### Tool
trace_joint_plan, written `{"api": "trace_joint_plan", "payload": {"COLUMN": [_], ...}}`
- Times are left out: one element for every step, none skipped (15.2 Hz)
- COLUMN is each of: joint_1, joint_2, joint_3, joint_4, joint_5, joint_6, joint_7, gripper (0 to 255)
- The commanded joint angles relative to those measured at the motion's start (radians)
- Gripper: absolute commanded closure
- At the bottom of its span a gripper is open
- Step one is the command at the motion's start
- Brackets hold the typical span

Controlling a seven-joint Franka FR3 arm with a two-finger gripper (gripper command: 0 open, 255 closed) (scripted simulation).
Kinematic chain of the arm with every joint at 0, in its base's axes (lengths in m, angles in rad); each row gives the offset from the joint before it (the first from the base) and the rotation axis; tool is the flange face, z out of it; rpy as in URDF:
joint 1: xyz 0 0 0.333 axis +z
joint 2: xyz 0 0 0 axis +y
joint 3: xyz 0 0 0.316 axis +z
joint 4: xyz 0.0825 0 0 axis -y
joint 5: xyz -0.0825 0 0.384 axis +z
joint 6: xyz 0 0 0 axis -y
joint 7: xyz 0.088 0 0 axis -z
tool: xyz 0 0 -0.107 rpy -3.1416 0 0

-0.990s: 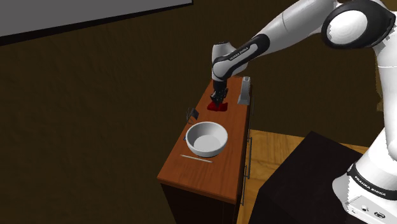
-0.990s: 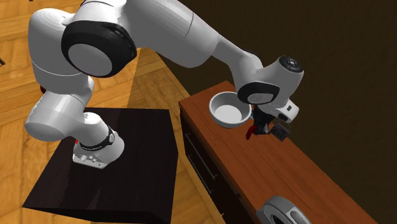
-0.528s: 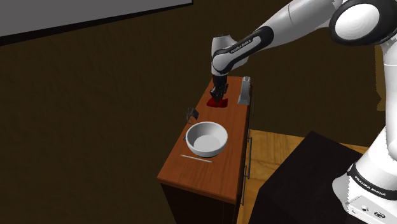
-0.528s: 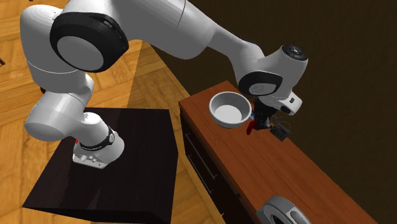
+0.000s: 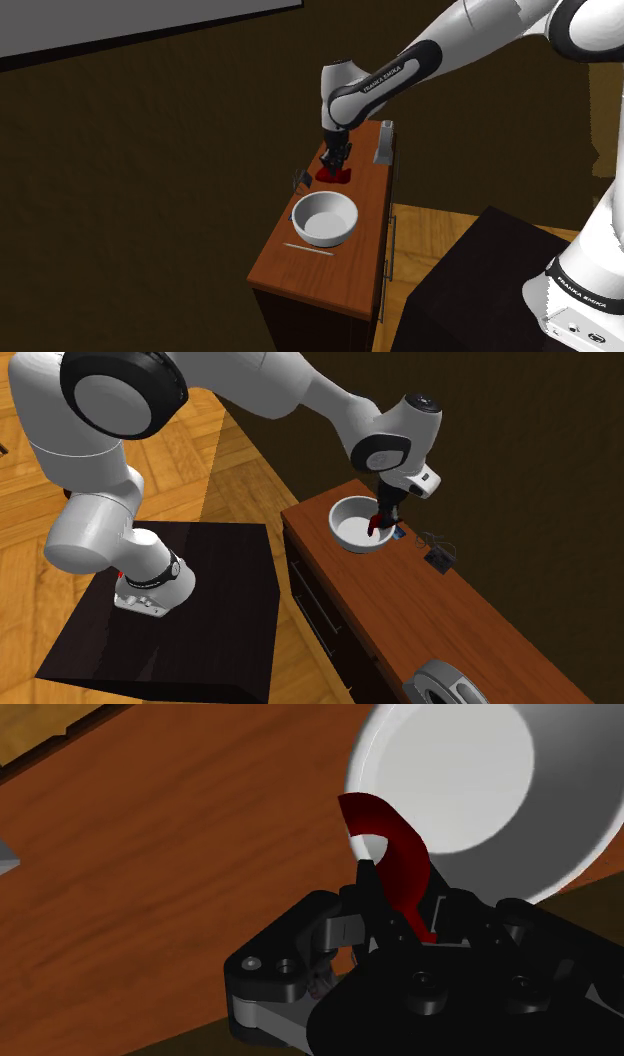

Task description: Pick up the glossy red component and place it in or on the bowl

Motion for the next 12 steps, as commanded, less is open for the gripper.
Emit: {"api": "trace_joint_plan", "payload": {"joint_1": [0.028, 0.042, 0.056, 0.071, 0.085, 0.101, 0.101, 0.101, 0.102, 0.103, 0.103, 0.104], "joint_2": [-0.025, -0.034, -0.042, -0.05, -0.057, -0.064, -0.056, -0.048, -0.041, -0.033, -0.025, -0.016], "joint_3": [0.012, 0.018, 0.025, 0.031, 0.038, 0.045, 0.045, 0.044, 0.043, 0.043, 0.042, 0.041], "joint_4": [-0.035, -0.048, -0.06, -0.07, -0.079, -0.087, -0.091, -0.095, -0.099, -0.102, -0.105, -0.108], "joint_5": [-0.002, -0.004, -0.006, -0.007, -0.009, -0.011, -0.013, -0.014, -0.016, -0.018, -0.019, -0.021], "joint_6": [0.012, 0.015, 0.019, 0.022, 0.024, 0.026, 0.038, 0.049, 0.06, 0.071, 0.082, 0.093], "joint_7": [0.043, 0.065, 0.087, 0.109, 0.131, 0.155, 0.156, 0.156, 0.157, 0.158, 0.159, 0.16], "gripper": [255, 255, 255, 255, 255, 255, 255, 255, 255, 255, 255, 255]}}
